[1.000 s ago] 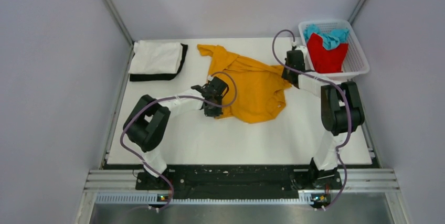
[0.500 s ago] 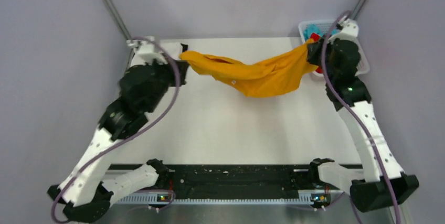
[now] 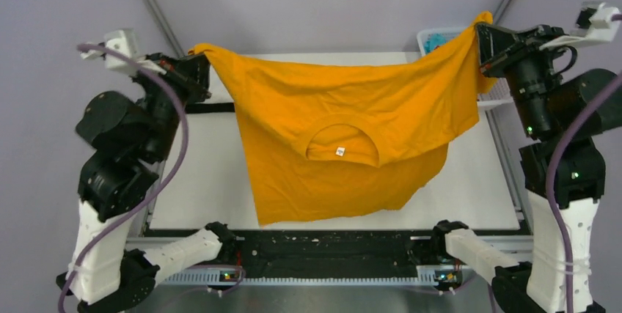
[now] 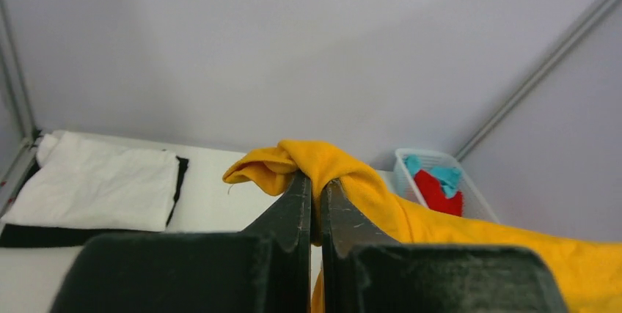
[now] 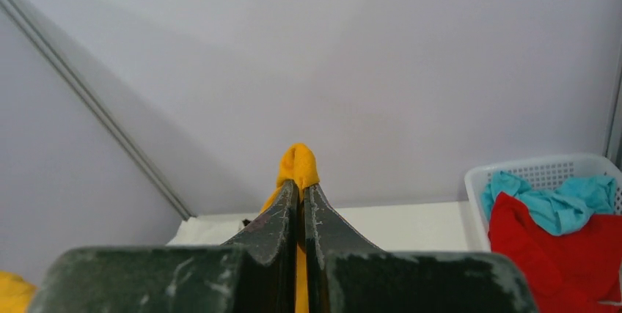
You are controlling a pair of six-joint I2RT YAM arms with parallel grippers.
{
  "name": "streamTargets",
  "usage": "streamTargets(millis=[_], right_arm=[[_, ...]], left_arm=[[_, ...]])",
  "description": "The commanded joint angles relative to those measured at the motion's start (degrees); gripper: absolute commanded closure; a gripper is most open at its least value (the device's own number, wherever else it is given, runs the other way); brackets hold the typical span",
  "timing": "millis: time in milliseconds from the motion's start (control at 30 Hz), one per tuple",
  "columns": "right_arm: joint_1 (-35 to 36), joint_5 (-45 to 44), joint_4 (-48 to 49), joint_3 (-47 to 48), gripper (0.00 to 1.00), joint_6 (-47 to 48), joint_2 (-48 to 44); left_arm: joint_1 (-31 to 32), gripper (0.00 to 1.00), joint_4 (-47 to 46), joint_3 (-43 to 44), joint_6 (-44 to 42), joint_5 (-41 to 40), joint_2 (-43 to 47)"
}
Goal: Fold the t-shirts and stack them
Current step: Flatten out the tshirt
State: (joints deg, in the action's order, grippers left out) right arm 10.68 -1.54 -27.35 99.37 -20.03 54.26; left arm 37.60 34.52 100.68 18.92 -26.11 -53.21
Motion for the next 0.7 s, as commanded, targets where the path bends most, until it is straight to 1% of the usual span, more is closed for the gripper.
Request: streamTargets(millis=[0, 33, 67, 167, 200, 267, 333, 400, 467, 533, 600, 667], right_arm=[[-0.55, 0.22, -3.84, -0.39, 1.00, 1.61, 8.86], [-0.57, -0.10, -2.94, -0.60, 1.00, 1.77, 10.20], [-0.56, -0.53, -2.05, -0.54, 1.00, 1.93, 11.59], [-0.60, -2.10, -0.30, 2.17, 1.00, 3.02, 17.45], [-0.61, -2.18, -0.06, 4.38, 1.00, 3.70, 19.78], [-0.65, -2.13, -0.58, 9.73, 1.00, 4.36, 24.34], [-0.57, -2.42, -2.37, 16.56, 1.00, 4.72, 28.57], [-0.61, -2.98, -4.20, 21.07, 1.00, 5.08, 30.41], [-0.82, -3.62, -5.85, 22.06, 1.00, 5.52, 30.08], [-0.96, -4.74, -6.69, 19.83, 1.00, 5.69, 28.22], [-1.24, -5.39, -7.26, 15.16, 1.00, 6.06, 25.60], [-1.42, -5.38, -8.90, 9.14, 1.00, 6.65, 23.06]], left_arm=[[-1.22, 1.00, 2.33, 2.49, -3.08, -7.00, -9.64], [-2.69, 1.00, 2.91, 3.59, -3.06, -5.77, -11.82], [-5.80, 1.00, 3.47, 4.78, -2.67, -2.96, -13.83], [-18.28, 1.00, 5.04, 10.70, 0.96, 12.88, -21.90], [-20.89, 1.00, 5.46, 13.51, 1.26, 14.74, -24.72], [-24.11, 1.00, 7.49, 21.37, 1.25, 17.87, -29.76], [-25.99, 1.00, 9.82, 29.39, 1.00, 21.98, -33.41], [-26.70, 1.00, 10.14, 33.74, 0.86, 22.45, -34.51], [-27.57, 1.00, 10.35, 33.08, 1.03, 22.97, -33.39], [-27.91, 1.00, 10.83, 28.52, 1.12, 22.40, -30.79], [-28.09, 1.00, 10.46, 19.86, 1.25, 19.94, -25.66], [-28.11, 1.00, 10.42, 9.41, 2.22, 16.09, -20.57]])
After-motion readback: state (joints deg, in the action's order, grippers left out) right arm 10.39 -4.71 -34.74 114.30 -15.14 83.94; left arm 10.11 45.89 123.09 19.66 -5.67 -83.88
